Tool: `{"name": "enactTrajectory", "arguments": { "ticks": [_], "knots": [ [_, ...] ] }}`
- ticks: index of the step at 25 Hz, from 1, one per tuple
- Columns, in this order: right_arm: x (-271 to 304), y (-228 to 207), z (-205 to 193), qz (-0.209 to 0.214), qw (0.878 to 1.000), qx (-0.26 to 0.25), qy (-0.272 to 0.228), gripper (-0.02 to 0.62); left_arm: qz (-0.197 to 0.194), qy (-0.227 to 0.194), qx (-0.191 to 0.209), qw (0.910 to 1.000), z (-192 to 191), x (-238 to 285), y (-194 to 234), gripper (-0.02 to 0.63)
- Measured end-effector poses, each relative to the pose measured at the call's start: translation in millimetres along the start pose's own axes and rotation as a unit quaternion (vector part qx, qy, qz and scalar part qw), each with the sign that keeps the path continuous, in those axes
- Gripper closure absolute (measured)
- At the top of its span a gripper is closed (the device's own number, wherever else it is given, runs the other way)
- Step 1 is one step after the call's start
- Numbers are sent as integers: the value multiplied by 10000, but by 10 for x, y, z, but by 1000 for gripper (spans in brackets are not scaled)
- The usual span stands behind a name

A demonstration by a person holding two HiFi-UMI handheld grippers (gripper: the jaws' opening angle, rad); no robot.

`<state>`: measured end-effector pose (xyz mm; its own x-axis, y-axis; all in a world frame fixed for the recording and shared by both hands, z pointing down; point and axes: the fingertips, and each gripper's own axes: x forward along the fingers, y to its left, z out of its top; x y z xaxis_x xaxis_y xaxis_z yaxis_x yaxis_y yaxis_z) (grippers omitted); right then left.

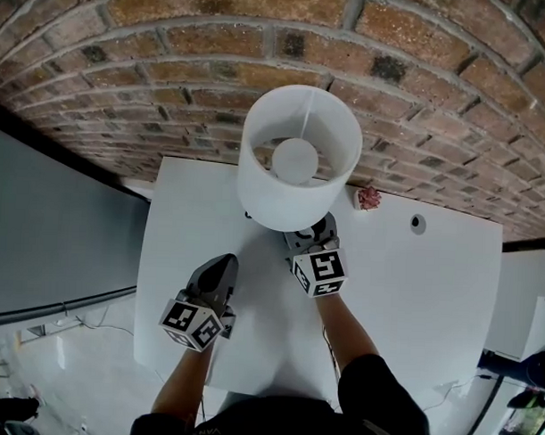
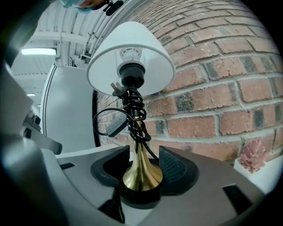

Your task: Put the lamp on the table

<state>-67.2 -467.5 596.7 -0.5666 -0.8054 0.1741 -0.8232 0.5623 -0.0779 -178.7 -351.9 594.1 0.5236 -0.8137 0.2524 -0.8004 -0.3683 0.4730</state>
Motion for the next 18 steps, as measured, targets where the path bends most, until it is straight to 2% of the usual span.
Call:
{"name": "enactTrajectory", "arguments": {
  "ticks": [6, 11, 18],
  "knots": [
    [-476, 61, -60, -206, 9995, 168, 156, 410, -153, -50, 117, 9998, -8, -115, -161, 597],
    [-919, 184, -19, -441, 9988, 27, 202, 428, -346, -95, 255, 9990, 6, -242, -348, 597],
    [-1513, 471, 147, -551, 9983, -108, 169, 462, -579, -200, 392, 9974, 55, -552, -613, 597]
  ]
}}
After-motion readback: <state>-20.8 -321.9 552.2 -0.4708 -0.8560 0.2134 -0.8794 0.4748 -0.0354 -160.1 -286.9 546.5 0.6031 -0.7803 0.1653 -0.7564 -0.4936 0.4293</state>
